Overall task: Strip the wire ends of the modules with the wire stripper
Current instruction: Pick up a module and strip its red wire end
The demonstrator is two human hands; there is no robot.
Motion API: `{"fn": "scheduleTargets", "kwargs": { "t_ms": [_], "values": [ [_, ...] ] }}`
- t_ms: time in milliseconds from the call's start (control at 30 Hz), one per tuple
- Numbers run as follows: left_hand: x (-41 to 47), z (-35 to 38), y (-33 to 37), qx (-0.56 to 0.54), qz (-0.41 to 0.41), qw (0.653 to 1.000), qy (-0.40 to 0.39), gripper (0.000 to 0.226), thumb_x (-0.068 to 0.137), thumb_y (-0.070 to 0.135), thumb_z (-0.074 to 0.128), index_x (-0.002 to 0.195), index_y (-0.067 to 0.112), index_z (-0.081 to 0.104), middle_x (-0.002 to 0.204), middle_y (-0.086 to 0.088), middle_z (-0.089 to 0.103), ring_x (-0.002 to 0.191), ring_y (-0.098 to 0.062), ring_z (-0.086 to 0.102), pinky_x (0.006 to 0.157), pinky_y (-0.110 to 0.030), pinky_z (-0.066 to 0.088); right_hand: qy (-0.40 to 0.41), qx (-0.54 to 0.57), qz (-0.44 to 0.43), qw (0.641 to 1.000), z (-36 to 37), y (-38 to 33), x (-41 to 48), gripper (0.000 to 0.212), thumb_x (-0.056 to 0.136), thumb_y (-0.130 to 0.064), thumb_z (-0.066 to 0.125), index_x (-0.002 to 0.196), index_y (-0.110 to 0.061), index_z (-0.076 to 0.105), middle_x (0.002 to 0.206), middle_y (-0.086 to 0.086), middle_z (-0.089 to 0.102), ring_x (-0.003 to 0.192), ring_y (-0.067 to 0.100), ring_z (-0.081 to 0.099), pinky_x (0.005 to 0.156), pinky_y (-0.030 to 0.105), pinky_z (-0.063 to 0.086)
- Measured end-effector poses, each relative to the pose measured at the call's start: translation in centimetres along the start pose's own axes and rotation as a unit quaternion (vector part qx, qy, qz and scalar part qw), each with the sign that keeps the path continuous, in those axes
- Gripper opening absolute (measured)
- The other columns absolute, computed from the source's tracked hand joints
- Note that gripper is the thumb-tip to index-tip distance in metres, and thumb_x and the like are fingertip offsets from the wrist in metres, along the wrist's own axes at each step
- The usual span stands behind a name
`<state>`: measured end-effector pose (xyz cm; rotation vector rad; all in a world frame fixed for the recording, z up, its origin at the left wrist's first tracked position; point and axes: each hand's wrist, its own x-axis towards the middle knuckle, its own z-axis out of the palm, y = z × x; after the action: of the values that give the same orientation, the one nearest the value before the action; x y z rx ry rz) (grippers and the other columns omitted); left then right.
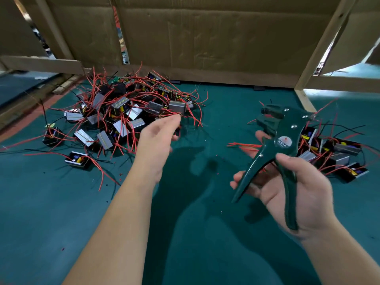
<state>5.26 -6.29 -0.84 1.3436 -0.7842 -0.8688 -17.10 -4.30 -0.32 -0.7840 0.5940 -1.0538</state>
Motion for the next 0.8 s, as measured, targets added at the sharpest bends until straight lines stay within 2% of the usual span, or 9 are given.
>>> {"fn": "scheduleTargets", "kwargs": {
  "t_ms": [133,233,333,400,467,567,633,733,800],
  "values": [
    [-1.1,0.0,0.9,-0.117,-0.105,0.954,-0.257,0.042,0.078,0.046,0.054,0.108,0.020,0.068,0.100,0.010,0.064,0.059,-0.004,0.052,0.045,-0.016,0.031,-0.064,0.071,0.141,0.985,0.2,-1.0,0.0,0.066,0.064,-0.036,0.062,0.126,-0.012,0.061,0.127,0.031,0.055,0.064,0.035,0.063,0.065,0.046,0.056],
    [-2.2,-0.2,1.2,-0.006,-0.141,0.902,-0.407,0.039,0.081,0.045,0.057,0.109,0.022,0.071,0.109,0.011,0.069,0.056,-0.008,0.054,0.038,-0.015,0.031,-0.087,0.099,0.176,0.976,0.3,-0.9,0.2,0.072,0.062,-0.037,0.071,0.128,-0.011,0.059,0.117,0.028,0.060,0.063,0.034,0.062,0.065,0.045,0.055],
    [-2.8,-0.4,1.1,0.048,-0.119,0.865,-0.485,0.040,0.083,0.040,0.058,0.119,0.023,0.066,0.122,0.002,0.065,0.057,-0.015,0.061,0.035,-0.016,0.039,-0.114,0.105,0.199,0.968,0.1,-0.5,0.3,0.075,0.060,-0.035,0.076,0.127,-0.005,0.059,0.116,0.025,0.061,0.067,0.035,0.063,0.069,0.047,0.055],
    [-2.5,-0.8,1.3,0.030,-0.125,0.862,-0.490,0.036,0.089,0.037,0.054,0.120,0.023,0.066,0.121,-0.005,0.066,0.054,-0.015,0.063,0.035,-0.016,0.042,-0.122,0.092,0.208,0.966,0.1,-0.4,0.4,0.062,0.069,-0.036,0.065,0.120,-0.002,0.063,0.114,0.023,0.064,0.068,0.034,0.063,0.070,0.047,0.055],
    [-2.1,-0.8,1.4,0.046,-0.144,0.888,-0.434,0.028,0.097,0.032,0.045,0.105,0.021,0.070,0.101,-0.013,0.073,0.045,-0.014,0.061,0.033,-0.015,0.040,-0.106,0.079,0.214,0.968,0.0,-0.2,0.4,0.062,0.071,-0.036,0.055,0.120,0.001,0.062,0.110,0.020,0.066,0.068,0.034,0.063,0.069,0.048,0.056],
    [-1.5,0.0,0.6,0.138,-0.152,0.943,-0.260,0.027,0.099,0.029,0.041,0.084,0.013,0.057,0.058,-0.008,0.066,0.032,-0.012,0.046,0.032,-0.011,0.026,-0.095,0.084,0.206,0.970,-0.1,-0.2,0.4,0.068,0.066,-0.032,0.064,0.123,0.004,0.058,0.122,0.017,0.061,0.068,0.036,0.062,0.066,0.049,0.055],
    [-1.4,0.7,0.1,0.170,-0.161,0.951,-0.204,0.034,0.098,0.037,0.043,0.084,0.010,0.056,0.055,-0.007,0.065,0.033,-0.013,0.047,0.032,-0.013,0.026,-0.130,0.078,0.195,0.969,0.0,-0.3,0.2,0.076,0.059,-0.030,0.076,0.125,0.004,0.057,0.125,0.017,0.058,0.069,0.036,0.062,0.068,0.049,0.055],
    [-1.9,1.7,-0.3,0.131,-0.210,0.940,-0.234,0.051,0.093,0.056,0.043,0.096,0.007,0.058,0.066,-0.006,0.070,0.048,-0.020,0.063,0.039,-0.017,0.040,-0.218,0.072,0.187,0.955,-0.1,-0.3,-0.1,0.076,0.067,-0.028,0.075,0.131,0.003,0.051,0.119,0.017,0.061,0.075,0.035,0.063,0.073,0.050,0.053],
    [-2.5,2.3,-0.4,0.061,-0.181,0.944,-0.269,0.042,0.093,0.048,0.052,0.096,0.007,0.057,0.061,0.002,0.064,0.052,-0.018,0.062,0.047,-0.021,0.046,-0.274,0.074,0.191,0.940,0.1,-0.3,-0.2,0.073,0.077,-0.025,0.068,0.136,0.006,0.040,0.109,0.021,0.063,0.080,0.037,0.062,0.078,0.052,0.051]
  ]
}}
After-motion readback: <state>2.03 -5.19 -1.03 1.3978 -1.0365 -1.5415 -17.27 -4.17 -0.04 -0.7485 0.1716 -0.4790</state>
